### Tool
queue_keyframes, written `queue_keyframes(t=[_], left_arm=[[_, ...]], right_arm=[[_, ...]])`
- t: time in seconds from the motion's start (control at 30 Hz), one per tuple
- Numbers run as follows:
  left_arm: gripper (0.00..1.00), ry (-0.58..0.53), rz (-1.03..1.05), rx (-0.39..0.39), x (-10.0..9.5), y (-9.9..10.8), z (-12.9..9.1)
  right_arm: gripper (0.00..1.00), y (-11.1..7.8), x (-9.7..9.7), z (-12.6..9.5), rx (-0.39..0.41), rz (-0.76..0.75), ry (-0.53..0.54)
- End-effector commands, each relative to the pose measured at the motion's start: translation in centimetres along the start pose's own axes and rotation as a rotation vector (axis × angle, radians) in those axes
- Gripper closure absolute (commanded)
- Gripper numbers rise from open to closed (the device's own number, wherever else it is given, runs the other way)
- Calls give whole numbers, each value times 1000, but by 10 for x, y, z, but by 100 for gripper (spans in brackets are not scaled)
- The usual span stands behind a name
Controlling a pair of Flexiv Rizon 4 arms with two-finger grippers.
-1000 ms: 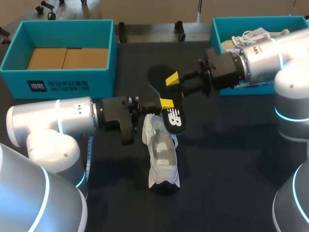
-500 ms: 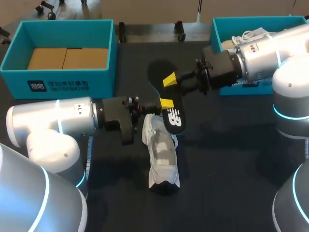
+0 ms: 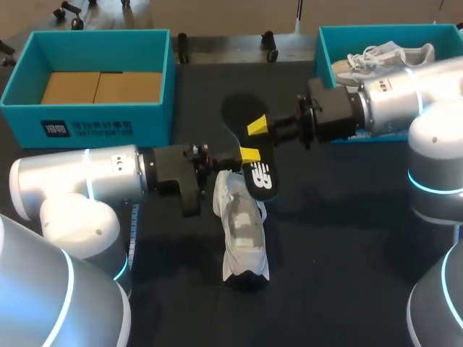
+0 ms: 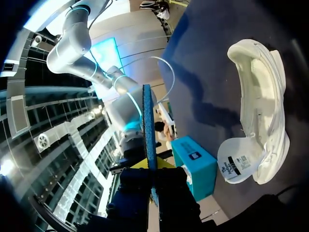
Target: Take the shoe out of the shoebox, open the shoe tongue, remove and reinsert the insole, then place the shoe into the shoebox
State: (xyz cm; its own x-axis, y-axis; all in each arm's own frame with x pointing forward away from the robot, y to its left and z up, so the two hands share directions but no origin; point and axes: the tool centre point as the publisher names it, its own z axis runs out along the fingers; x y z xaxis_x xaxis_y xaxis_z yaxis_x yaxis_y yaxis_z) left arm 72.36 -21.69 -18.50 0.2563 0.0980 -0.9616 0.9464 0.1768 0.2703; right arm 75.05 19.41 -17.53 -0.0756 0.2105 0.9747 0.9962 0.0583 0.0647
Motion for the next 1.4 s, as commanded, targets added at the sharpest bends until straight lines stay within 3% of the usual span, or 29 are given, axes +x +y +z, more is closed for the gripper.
queue_keyframes(t=[0.03,0.07,0.27,0.33,0.37,0.6,0.9,0.93,0.97,1.4], left_arm=[[100,2,1,-3,0,-1,2],[100,2,1,-3,0,-1,2],[100,2,1,-3,0,-1,2],[23,3,-12,18,-2,-3,-1],[0,3,-19,29,-4,-4,-3],[0,38,-101,45,-10,2,-43],[0,197,-157,108,-19,31,-98],[0,210,-182,144,-20,32,-99],[0,253,-191,234,-23,35,-101],[0,253,-191,234,-23,35,-101]], right_arm=[[94,-3,-1,2,-16,3,10],[100,-3,-1,2,-17,3,11],[100,-4,0,2,-21,-5,10],[100,-4,0,2,-19,-6,9],[100,-4,0,2,-17,-8,8],[100,-6,-5,0,-15,-14,11],[100,-6,-18,2,-2,3,22],[100,-6,-19,2,0,8,22],[100,-6,-19,2,0,8,22],[100,-6,-19,2,0,8,22]])
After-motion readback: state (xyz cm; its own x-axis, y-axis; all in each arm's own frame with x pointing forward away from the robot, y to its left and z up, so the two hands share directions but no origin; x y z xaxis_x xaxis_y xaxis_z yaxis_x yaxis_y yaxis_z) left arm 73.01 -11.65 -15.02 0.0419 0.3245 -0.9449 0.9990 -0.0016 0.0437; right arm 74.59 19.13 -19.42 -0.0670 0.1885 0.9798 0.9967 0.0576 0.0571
